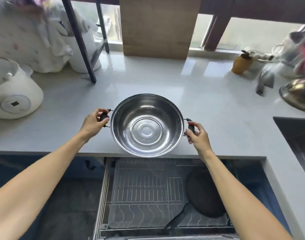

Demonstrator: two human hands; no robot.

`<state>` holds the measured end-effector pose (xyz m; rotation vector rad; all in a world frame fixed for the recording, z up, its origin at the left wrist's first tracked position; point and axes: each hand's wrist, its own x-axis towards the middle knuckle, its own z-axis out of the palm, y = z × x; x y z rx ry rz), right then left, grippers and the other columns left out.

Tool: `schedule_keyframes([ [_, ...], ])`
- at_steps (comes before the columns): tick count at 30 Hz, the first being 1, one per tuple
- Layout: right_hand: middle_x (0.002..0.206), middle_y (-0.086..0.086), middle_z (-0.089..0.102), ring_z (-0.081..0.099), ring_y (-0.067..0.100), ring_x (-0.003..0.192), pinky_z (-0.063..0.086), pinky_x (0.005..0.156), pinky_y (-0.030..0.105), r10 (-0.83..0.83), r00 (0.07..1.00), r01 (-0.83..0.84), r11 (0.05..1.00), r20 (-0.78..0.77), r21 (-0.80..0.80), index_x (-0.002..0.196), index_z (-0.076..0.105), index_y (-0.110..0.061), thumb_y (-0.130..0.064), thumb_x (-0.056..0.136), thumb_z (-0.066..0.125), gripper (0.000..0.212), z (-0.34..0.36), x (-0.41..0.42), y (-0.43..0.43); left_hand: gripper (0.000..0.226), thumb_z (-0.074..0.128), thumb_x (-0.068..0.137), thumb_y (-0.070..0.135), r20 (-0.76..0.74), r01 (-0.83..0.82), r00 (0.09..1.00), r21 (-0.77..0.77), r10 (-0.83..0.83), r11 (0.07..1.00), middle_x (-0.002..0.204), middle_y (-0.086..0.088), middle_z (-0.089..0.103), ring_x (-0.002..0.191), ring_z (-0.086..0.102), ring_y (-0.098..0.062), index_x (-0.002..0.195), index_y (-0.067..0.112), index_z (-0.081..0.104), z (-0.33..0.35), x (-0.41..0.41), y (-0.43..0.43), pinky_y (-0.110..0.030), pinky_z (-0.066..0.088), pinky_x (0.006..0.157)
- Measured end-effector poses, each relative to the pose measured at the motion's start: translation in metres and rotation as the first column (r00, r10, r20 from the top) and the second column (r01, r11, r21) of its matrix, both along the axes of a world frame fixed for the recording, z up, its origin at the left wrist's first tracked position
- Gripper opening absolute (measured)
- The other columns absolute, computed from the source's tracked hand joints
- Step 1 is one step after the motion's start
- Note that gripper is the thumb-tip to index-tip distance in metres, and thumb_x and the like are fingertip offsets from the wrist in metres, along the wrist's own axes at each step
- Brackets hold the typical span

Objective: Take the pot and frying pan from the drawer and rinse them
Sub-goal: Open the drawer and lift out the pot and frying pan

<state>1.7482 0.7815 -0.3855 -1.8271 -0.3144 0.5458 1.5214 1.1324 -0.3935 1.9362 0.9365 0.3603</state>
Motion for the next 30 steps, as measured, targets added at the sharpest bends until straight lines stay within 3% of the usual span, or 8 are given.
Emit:
schedule_keyframes([
  [5, 0.082, 0.017, 0.07, 0.062, 0.017, 0.068, 0.048, 0.059, 0.028, 0.016, 1.0, -0.017, 1.0, -0.011, -0.024, 0.121, 0.059, -0.021, -0.013, 0.098, 0.063, 0.026, -0.028, 0.02, 0.031, 0.026, 0.071, 0.094, 0.02, 0.001, -0.068, 0.998, 0.016, 0.068, 0.998, 0.113, -0.006, 0.07, 0.092, 0.066, -0.022, 0.119, 0.022, 0.065, -0.02, 0.022, 0.028, -0.026, 0.054, 0.077],
  [8, 0.078, 0.01, 0.068, 0.061, 0.015, 0.067, 0.048, 0.06, 0.028, 0.015, 1.0, -0.015, 0.999, -0.007, -0.034, 0.122, 0.058, -0.021, -0.013, 0.097, 0.062, 0.027, -0.036, 0.022, 0.039, 0.026, 0.072, 0.093, 0.022, -0.001, -0.072, 0.997, 0.024, 0.072, 0.997, 0.114, -0.006, 0.07, 0.091, 0.066, -0.023, 0.117, 0.026, 0.065, -0.03, 0.023, 0.038, -0.037, 0.059, 0.085],
  [13, 0.08, 0.005, 0.064, 0.063, 0.002, 0.061, 0.048, 0.058, 0.024, -0.016, 1.0, 0.016, 0.999, 0.011, -0.03, 0.124, 0.058, -0.019, -0.013, 0.097, 0.061, 0.028, -0.038, 0.02, 0.045, 0.024, 0.07, 0.093, 0.027, -0.013, -0.072, 0.997, 0.036, 0.072, 0.997, 0.117, -0.003, 0.069, 0.093, 0.067, -0.023, 0.114, 0.035, 0.062, -0.038, 0.022, 0.044, -0.04, 0.058, 0.089],
  [18, 0.097, 0.009, 0.075, 0.063, 0.013, 0.071, 0.052, 0.064, 0.027, 0.009, 1.0, -0.007, 0.996, 0.025, -0.089, 0.122, 0.059, -0.027, -0.019, 0.095, 0.064, 0.028, -0.032, 0.014, 0.032, 0.026, 0.064, 0.095, 0.027, -0.075, -0.09, 0.992, 0.105, 0.098, 0.99, 0.121, 0.0, 0.07, 0.097, 0.068, -0.023, 0.121, 0.028, 0.065, -0.025, 0.018, 0.037, -0.034, 0.054, 0.086],
  [22, 0.106, 0.001, 0.073, 0.064, 0.012, 0.074, 0.05, 0.06, 0.023, -0.107, 0.99, 0.116, 0.988, 0.088, -0.103, 0.117, 0.064, -0.028, -0.026, 0.095, 0.064, 0.022, -0.022, -0.009, -0.018, 0.019, 0.056, 0.093, 0.037, 0.146, -0.27, 0.96, 0.276, 0.237, 0.922, 0.113, 0.001, 0.069, 0.098, 0.064, -0.015, 0.109, 0.03, 0.065, -0.002, -0.013, -0.016, -0.036, 0.055, 0.086],
  [24, 0.103, 0.0, 0.074, 0.061, 0.009, 0.067, 0.047, 0.055, 0.022, -0.181, 0.982, 0.186, 0.977, 0.061, -0.106, 0.115, 0.066, -0.025, -0.025, 0.095, 0.065, 0.019, -0.03, -0.029, -0.064, 0.009, 0.057, 0.096, 0.035, 0.238, -0.175, 0.966, 0.321, 0.099, 0.931, 0.101, 0.002, 0.067, 0.087, 0.062, -0.014, 0.101, 0.043, 0.057, -0.001, -0.03, -0.063, -0.028, 0.052, 0.078],
  [26, 0.096, 0.002, 0.075, 0.058, 0.009, 0.064, 0.045, 0.054, 0.022, -0.224, 0.974, 0.224, 0.964, 0.02, -0.145, 0.11, 0.066, -0.023, -0.02, 0.095, 0.066, 0.015, -0.047, -0.052, -0.115, 0.02, 0.061, 0.097, 0.027, 0.254, 0.021, 0.962, 0.304, -0.102, 0.952, 0.09, 0.008, 0.066, 0.077, 0.06, -0.008, 0.102, 0.045, 0.054, -0.009, -0.038, -0.115, -0.019, 0.05, 0.072],
  [30, 0.086, 0.0, 0.074, 0.056, 0.013, 0.064, 0.043, 0.06, 0.026, -0.305, 0.948, 0.268, 0.918, -0.086, -0.292, 0.106, 0.068, -0.026, -0.019, 0.092, 0.068, 0.016, -0.085, -0.089, -0.203, 0.021, 0.066, 0.096, 0.022, 0.114, 0.375, 0.92, 0.012, -0.374, 0.927, 0.086, 0.009, 0.071, 0.07, 0.062, -0.007, 0.114, 0.032, 0.064, -0.057, -0.021, -0.208, -0.02, 0.051, 0.068],
])
